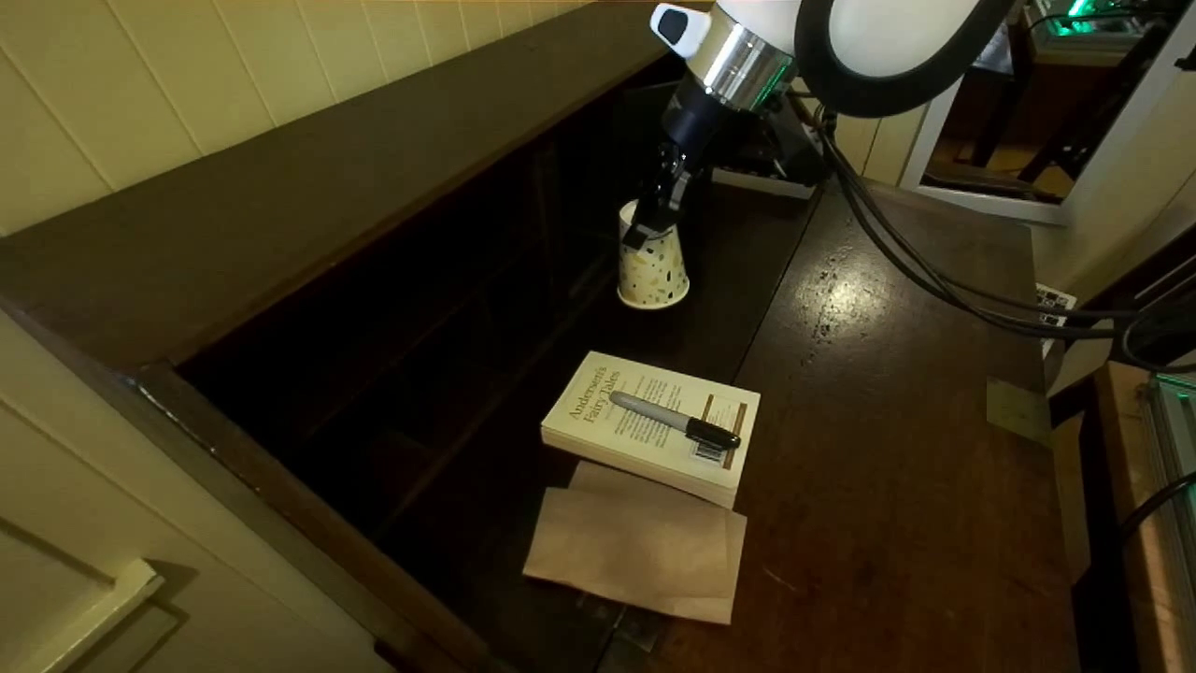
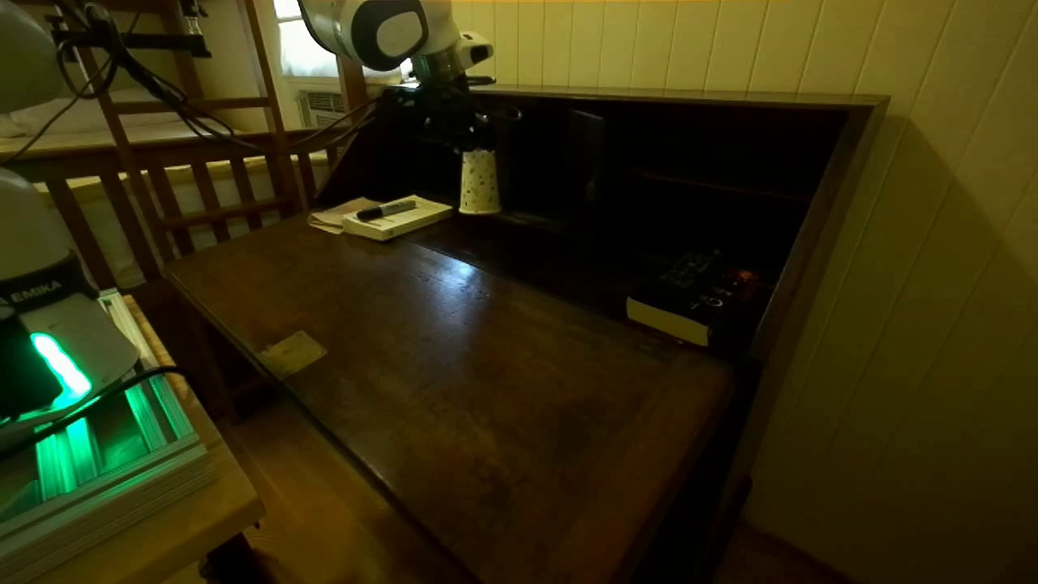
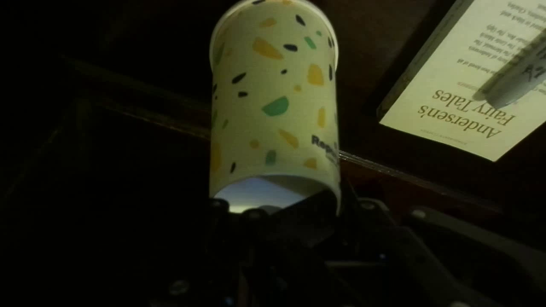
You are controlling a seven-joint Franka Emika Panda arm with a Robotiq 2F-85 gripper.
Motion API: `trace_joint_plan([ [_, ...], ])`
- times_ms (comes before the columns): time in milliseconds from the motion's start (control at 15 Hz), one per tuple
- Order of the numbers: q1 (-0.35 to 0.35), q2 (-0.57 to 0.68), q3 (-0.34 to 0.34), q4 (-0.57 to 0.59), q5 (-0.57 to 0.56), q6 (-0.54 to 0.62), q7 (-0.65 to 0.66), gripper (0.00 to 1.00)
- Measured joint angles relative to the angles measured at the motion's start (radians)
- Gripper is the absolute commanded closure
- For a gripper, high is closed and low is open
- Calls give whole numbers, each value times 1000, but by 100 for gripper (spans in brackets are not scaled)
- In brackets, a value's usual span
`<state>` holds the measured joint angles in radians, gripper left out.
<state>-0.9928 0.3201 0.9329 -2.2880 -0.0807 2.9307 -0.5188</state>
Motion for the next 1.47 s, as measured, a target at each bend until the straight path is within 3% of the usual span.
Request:
trace_joint_plan([
  [467,-3,-1,7,-20,1,0,67,99],
  [733,-63,-2,80,-16,9,-3,64,99],
  [1467,-520,-2,523,140,34,-236,-90,99],
])
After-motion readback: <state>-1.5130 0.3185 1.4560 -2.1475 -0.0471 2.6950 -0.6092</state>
